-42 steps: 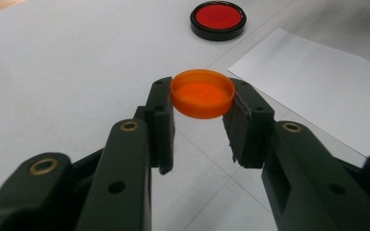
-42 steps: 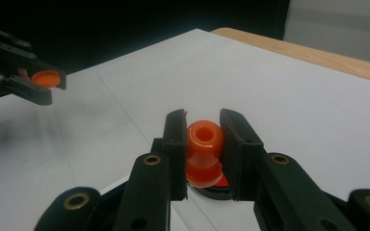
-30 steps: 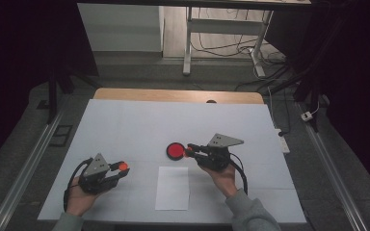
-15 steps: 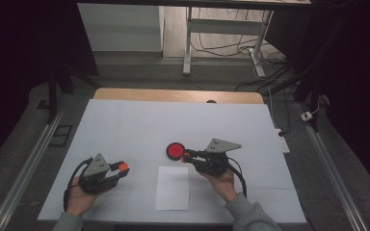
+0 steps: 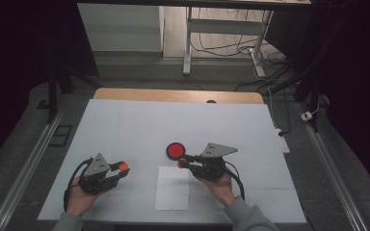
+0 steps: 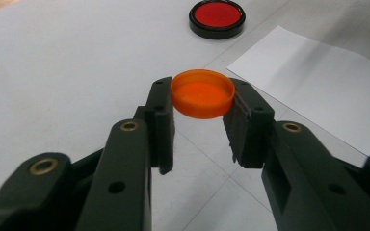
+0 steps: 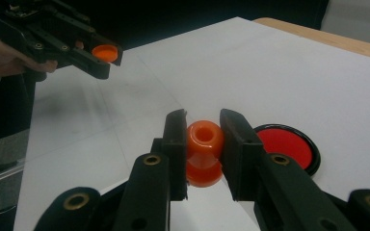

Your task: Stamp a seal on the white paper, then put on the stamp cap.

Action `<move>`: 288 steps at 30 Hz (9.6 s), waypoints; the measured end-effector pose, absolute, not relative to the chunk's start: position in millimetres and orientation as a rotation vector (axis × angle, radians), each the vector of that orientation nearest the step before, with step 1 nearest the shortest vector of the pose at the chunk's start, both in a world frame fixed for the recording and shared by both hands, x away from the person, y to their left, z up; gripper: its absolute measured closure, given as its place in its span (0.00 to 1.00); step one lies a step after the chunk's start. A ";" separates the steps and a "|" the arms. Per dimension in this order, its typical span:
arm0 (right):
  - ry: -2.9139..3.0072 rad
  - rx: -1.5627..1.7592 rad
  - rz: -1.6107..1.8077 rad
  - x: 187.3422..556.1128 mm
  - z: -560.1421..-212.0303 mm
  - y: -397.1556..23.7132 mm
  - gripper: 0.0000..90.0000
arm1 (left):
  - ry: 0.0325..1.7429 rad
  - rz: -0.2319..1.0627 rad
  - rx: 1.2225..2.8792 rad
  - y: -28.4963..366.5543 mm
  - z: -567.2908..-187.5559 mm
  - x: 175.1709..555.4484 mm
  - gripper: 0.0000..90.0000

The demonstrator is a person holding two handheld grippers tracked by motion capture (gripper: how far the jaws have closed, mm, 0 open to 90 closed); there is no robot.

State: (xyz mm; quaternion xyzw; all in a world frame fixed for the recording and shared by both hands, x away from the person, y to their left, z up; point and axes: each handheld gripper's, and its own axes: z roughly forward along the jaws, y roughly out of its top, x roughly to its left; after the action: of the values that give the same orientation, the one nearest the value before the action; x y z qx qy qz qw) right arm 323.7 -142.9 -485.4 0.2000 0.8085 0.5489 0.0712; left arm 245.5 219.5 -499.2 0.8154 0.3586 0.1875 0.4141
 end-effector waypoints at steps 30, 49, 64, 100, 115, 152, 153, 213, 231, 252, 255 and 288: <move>2.546 0.538 1.588 307.1 -503.3 -129.3 0.81 | 0.898 0.469 2.051 219.2 -499.6 245.6 0.72; 2.627 0.499 1.461 303.4 -520.0 -121.1 0.81 | 0.898 0.469 2.054 219.6 -499.4 245.5 0.72; 2.648 0.478 1.412 299.3 -527.5 -118.8 0.81 | 0.898 0.462 2.058 219.4 -500.0 245.9 0.72; 2.635 0.420 1.357 296.2 -535.6 -115.9 0.82 | 0.898 0.465 2.060 218.8 -499.9 245.3 0.72; 2.630 0.408 1.338 294.3 -536.4 -115.1 0.82 | 0.898 0.467 2.057 217.2 -498.5 243.9 0.72; 2.622 0.398 1.325 293.0 -536.9 -114.2 0.82 | 0.901 0.466 2.055 216.2 -498.5 244.6 0.72; 2.622 0.398 1.325 293.0 -536.8 -114.2 0.82 | 0.901 0.466 2.055 216.3 -498.4 244.6 0.72; 2.266 0.672 1.822 318.8 -459.6 -175.5 0.81 | 0.882 0.454 2.078 210.5 -501.3 247.2 0.72; 2.285 0.660 1.814 317.5 -461.1 -171.4 0.81 | 0.825 0.446 2.096 193.5 -495.7 251.5 0.72; 2.306 0.657 1.813 316.8 -463.0 -167.0 0.81 | 0.758 0.437 2.131 171.8 -494.3 256.0 0.72; 2.307 0.654 1.812 316.4 -462.9 -166.5 0.81 | 0.741 0.421 2.129 167.1 -493.0 256.2 0.72; 2.300 0.654 1.833 315.4 -461.4 -165.6 0.81 | 0.657 0.368 2.123 130.8 -483.4 274.6 0.72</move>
State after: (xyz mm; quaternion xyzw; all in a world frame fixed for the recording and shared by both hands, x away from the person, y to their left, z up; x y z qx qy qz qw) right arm 315.4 -165.6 -461.4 0.2166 0.7619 0.6071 0.0642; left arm 274.6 130.8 -483.4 0.8508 0.2634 0.1477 0.4301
